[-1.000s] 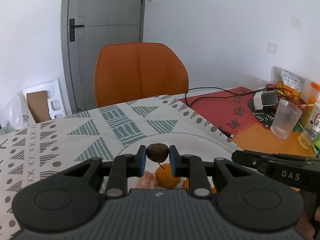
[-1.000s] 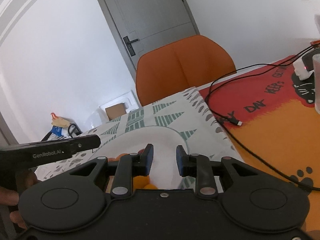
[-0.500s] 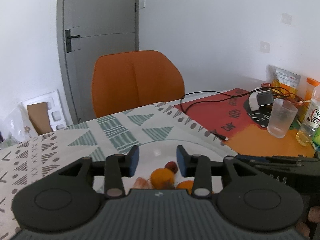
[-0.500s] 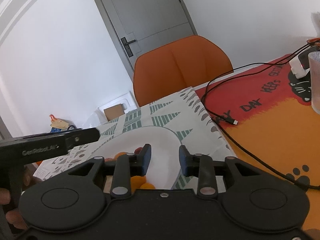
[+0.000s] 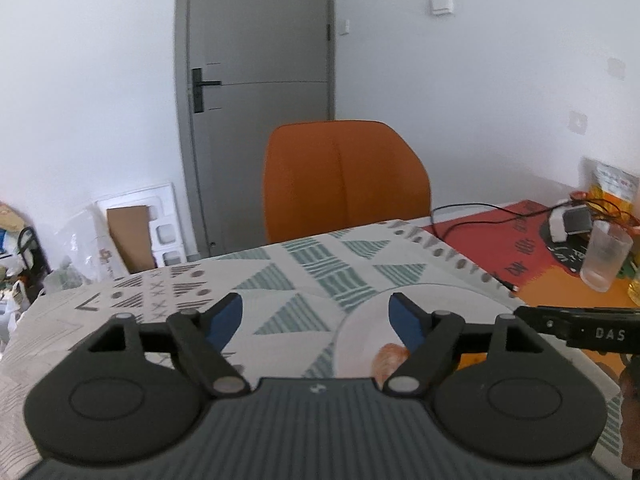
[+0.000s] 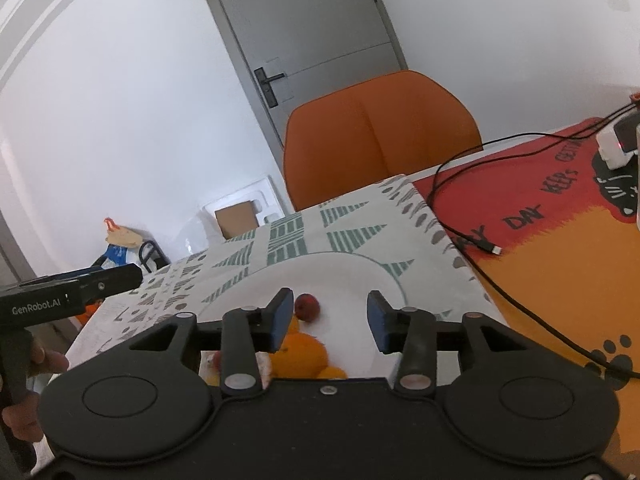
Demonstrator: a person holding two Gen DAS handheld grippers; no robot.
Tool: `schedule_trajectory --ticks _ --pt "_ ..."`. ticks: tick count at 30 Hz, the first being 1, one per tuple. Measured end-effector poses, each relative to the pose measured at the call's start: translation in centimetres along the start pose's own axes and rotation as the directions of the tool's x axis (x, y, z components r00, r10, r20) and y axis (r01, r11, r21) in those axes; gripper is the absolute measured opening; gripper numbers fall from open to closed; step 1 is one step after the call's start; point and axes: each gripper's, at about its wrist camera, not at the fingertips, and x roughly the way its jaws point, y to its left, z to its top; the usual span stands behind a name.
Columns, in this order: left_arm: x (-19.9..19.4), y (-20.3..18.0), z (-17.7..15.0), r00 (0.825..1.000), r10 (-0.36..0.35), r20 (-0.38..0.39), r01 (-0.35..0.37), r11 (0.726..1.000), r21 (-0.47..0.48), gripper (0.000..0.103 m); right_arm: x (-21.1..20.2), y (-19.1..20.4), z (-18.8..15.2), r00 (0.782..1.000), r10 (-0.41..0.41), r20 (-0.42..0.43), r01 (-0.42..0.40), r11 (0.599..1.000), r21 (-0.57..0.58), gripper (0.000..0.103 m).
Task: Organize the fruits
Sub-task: 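Open the right tool then the left tool to drop both fruits on the plate, then move the left tool to a small orange on the cloth and grasp it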
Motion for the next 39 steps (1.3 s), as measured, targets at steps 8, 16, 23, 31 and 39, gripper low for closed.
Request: schedule_trajectory --ticks 8,16,23,31,39 --pt "-0.8 3.2 -0.9 0.999 0.033 -0.002 -0.033 0.997 -0.064 0.081 0.9 2.9 0.0 0.999 0.019 -0.027 -0.02 0.999 -0.047 0.048" --pt "-0.8 6.0 -2.5 0.998 0.055 -0.029 -0.058 0.991 -0.121 0.081 2.0 5.5 -0.1 0.999 0.025 -0.044 -0.029 0.995 -0.097 0.068" --pt "-0.6 7.9 -4.3 0.996 0.07 -0.052 -0.077 0.986 -0.148 0.081 3.0 7.6 -0.2 0.997 0.042 -0.06 -0.05 0.989 -0.138 0.088" --pt "0.5 9.8 -6.6 0.994 0.074 -0.081 -0.089 0.978 -0.191 0.08 4.6 10.4 -0.4 0.995 0.033 -0.094 -0.051 0.98 -0.191 0.099" --pt "2.1 10.8 -8.4 0.99 0.023 -0.142 -0.057 0.969 -0.24 0.054 6.5 12.3 -0.7 0.99 0.029 -0.135 -0.058 0.974 -0.221 0.103"
